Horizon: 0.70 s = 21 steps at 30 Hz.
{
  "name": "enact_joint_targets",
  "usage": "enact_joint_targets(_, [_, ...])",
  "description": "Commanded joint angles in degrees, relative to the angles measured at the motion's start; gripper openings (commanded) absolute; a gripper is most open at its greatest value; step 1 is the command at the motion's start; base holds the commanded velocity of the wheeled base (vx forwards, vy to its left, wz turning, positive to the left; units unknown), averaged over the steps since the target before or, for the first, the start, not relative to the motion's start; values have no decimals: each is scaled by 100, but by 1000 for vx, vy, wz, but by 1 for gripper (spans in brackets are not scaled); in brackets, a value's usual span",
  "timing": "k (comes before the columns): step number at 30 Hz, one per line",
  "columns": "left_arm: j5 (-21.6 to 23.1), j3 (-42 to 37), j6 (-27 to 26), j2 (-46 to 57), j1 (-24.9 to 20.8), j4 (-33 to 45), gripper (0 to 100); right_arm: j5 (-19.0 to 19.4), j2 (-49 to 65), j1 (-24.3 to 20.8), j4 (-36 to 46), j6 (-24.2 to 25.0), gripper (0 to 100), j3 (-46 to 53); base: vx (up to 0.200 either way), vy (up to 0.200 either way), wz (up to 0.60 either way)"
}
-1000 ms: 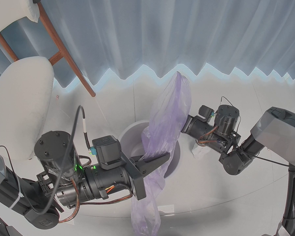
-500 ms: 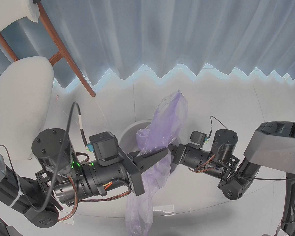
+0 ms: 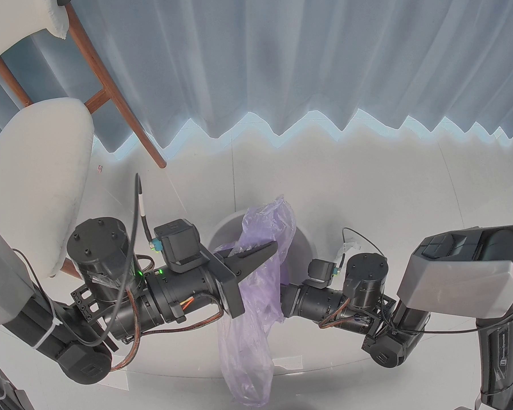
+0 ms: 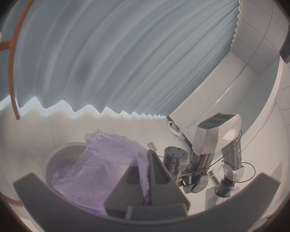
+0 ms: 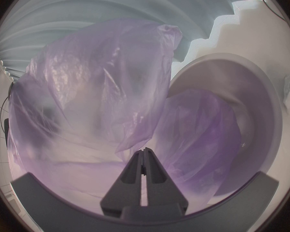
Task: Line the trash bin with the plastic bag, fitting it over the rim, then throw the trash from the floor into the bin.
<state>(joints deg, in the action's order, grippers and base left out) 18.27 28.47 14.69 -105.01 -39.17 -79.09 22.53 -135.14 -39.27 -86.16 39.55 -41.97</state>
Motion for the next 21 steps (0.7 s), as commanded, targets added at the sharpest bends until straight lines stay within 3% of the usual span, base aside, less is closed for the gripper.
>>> enact_joint_targets(1, [1,10,16,-107,14,-1,0,-56,-21,341,-85,-17,0,-39,0,0,0])
enact_joint_targets(10, [-8,54,25,-143,67,-1,0,-126,1104,824,-129,36,0,831,0,0,0])
enact_joint_targets(17, [10,133,25,-222,269,-10,0,-557,1368,1184,-331,-193,0,1499,0,0,0])
enact_joint_targets(21, [-43,203,34,-310,322,-1,0,-767,1491,1176,-340,-316,0,1886,0,0,0])
